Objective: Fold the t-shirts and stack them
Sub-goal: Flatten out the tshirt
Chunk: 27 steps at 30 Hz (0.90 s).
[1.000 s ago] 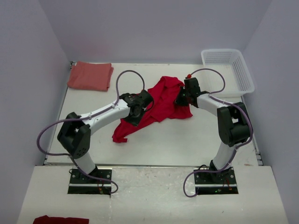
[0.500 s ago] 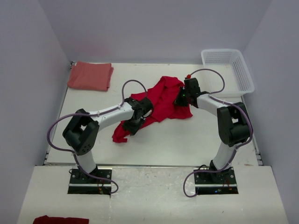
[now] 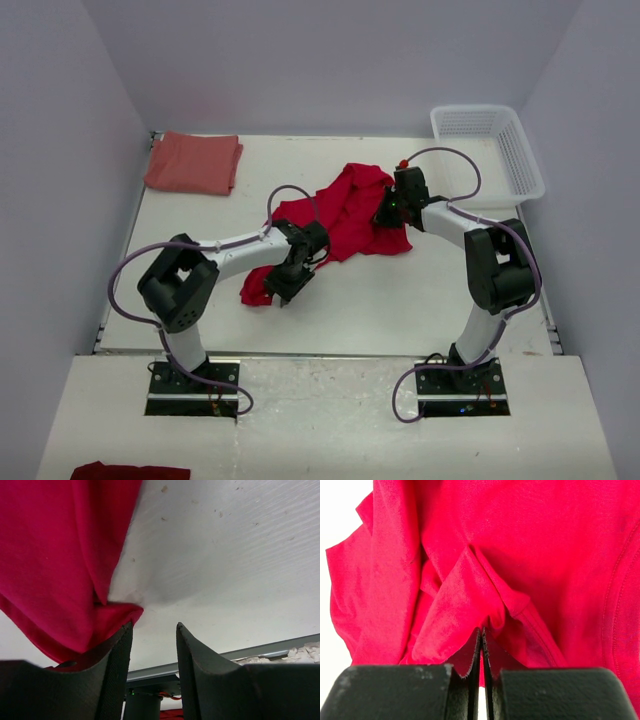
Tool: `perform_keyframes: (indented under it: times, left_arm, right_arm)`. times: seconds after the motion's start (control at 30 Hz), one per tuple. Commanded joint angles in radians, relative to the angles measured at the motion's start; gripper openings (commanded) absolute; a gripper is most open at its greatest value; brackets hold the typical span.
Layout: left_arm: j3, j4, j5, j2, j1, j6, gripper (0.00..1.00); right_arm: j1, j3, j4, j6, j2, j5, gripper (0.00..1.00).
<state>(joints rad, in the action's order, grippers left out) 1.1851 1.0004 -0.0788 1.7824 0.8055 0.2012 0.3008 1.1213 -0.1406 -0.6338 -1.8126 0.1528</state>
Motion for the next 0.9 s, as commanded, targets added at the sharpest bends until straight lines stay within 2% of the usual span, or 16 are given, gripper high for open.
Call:
perform_keyframes:
  times: [0.0, 0.43, 0.87]
  left_arm:
    - [-0.009, 0.007, 0.001, 0.000, -0.003, 0.012, 0.42]
    - [0.038, 0.041, -0.137, 0.018, -0.020, 0.047, 0.42]
    - [0.015, 0.027, -0.128, 0.002, -0.026, 0.050, 0.41]
  right_arm:
    - [-0.005, -0.006, 0.029, 0.023, 0.018, 0.002, 0.00]
    - [-0.003, -0.014, 0.044, 0.020, 0.015, 0.021, 0.00]
    - [-0.003, -0.017, 0.045, 0.017, 0.010, 0.021, 0.00]
